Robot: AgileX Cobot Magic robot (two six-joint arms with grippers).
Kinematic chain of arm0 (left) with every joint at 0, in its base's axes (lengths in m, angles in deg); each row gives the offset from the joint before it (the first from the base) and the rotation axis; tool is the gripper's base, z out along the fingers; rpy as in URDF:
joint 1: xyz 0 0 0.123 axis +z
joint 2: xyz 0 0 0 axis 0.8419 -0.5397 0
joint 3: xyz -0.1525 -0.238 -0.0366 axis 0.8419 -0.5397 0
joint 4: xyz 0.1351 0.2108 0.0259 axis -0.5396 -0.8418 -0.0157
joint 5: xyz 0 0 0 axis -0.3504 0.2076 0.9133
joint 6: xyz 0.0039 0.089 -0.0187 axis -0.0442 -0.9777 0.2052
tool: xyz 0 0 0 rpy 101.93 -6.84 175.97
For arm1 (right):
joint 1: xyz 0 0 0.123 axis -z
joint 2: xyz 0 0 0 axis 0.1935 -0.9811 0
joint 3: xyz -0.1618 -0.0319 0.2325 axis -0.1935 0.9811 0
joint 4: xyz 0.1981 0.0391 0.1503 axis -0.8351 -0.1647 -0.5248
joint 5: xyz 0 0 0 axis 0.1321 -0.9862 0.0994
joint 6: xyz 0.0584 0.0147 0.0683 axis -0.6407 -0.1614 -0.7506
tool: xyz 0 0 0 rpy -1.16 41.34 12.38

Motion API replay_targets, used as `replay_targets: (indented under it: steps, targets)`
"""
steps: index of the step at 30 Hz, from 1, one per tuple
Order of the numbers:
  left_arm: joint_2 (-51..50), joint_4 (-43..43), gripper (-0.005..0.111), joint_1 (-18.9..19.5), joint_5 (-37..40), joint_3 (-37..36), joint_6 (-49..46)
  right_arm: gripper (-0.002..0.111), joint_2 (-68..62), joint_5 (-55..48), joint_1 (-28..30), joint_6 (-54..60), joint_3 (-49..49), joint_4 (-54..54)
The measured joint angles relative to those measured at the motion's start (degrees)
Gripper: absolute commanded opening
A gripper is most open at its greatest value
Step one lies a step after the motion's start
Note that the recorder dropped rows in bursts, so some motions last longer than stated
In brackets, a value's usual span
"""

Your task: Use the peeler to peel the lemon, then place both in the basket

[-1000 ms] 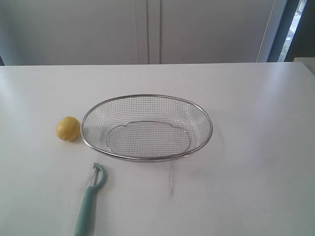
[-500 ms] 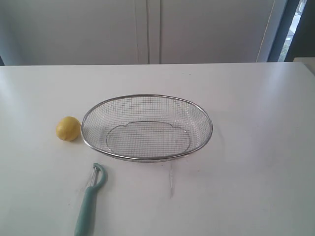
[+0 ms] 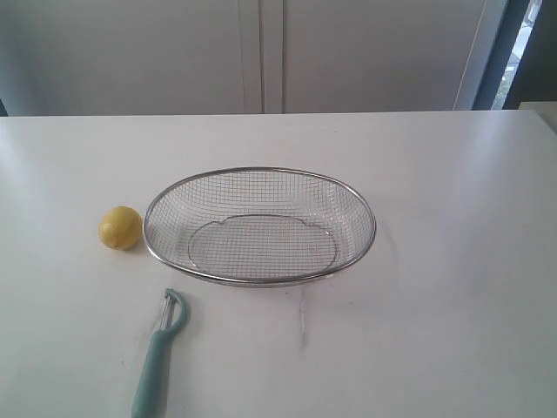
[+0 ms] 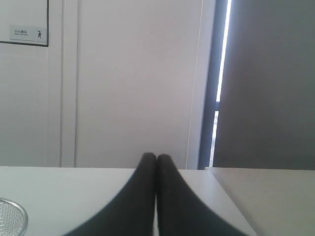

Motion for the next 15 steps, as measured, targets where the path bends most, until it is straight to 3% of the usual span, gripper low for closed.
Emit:
replay_targets:
  steps: [15]
  targets:
    - [0.0,0.0,0.0,0.0,0.0,0.0,0.0,0.0,0.0,0.7,0.0,0.0,0.0,0.0]
